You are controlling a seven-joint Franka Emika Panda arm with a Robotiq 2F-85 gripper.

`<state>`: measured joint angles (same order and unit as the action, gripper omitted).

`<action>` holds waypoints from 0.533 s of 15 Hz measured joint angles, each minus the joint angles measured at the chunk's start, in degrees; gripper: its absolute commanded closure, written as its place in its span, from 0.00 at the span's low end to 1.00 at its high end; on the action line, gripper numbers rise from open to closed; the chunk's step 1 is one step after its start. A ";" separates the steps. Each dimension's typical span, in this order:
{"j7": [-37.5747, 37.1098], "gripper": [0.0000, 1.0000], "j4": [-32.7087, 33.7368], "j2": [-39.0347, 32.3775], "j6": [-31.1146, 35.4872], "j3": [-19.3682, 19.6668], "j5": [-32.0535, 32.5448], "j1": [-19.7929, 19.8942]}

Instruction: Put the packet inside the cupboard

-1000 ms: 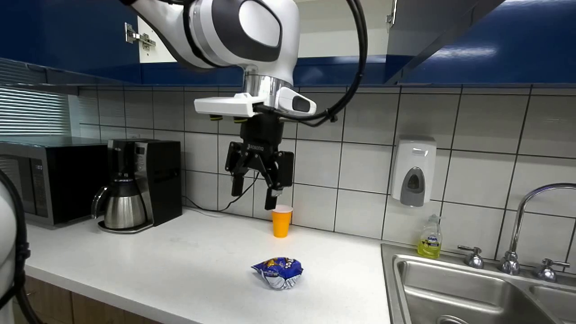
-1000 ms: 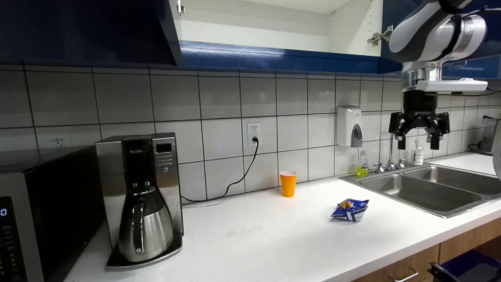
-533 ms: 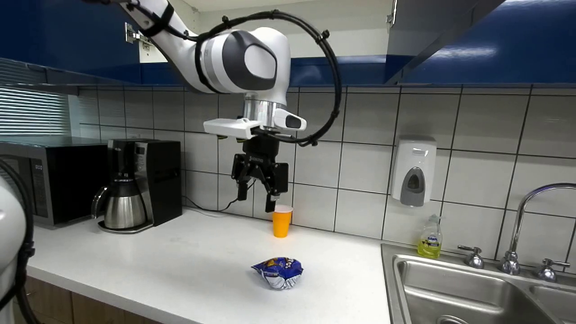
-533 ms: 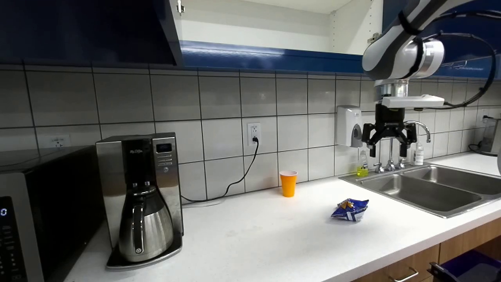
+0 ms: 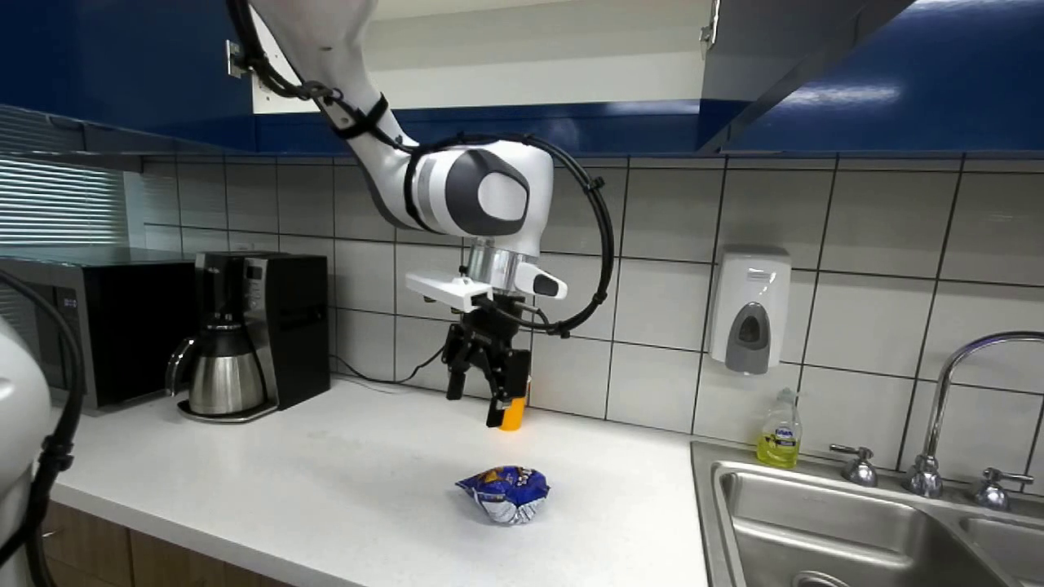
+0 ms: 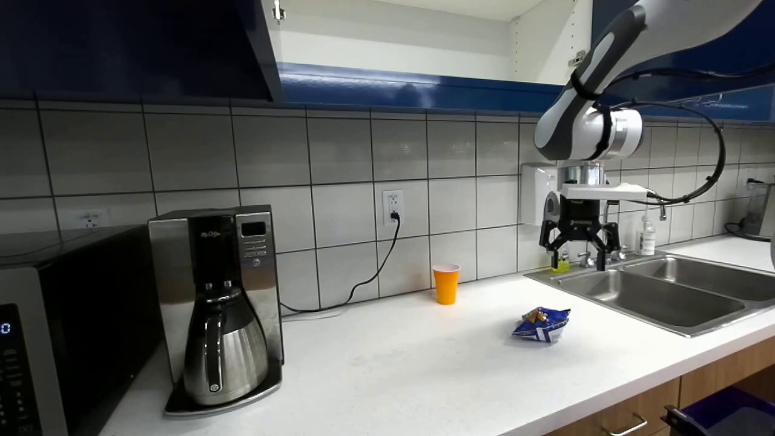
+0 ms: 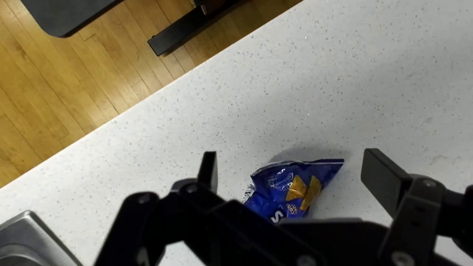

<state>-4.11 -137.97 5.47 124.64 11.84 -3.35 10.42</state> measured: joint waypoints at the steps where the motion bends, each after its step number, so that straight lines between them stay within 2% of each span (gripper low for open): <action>1: -0.25 0.00 1.00 -2.03 0.65 0.00 -0.55 -0.01; 8: -3.70 0.00 8.40 -14.43 4.49 -0.24 -2.02 -0.47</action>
<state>-7.81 -129.57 -8.96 129.13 11.60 -5.37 9.95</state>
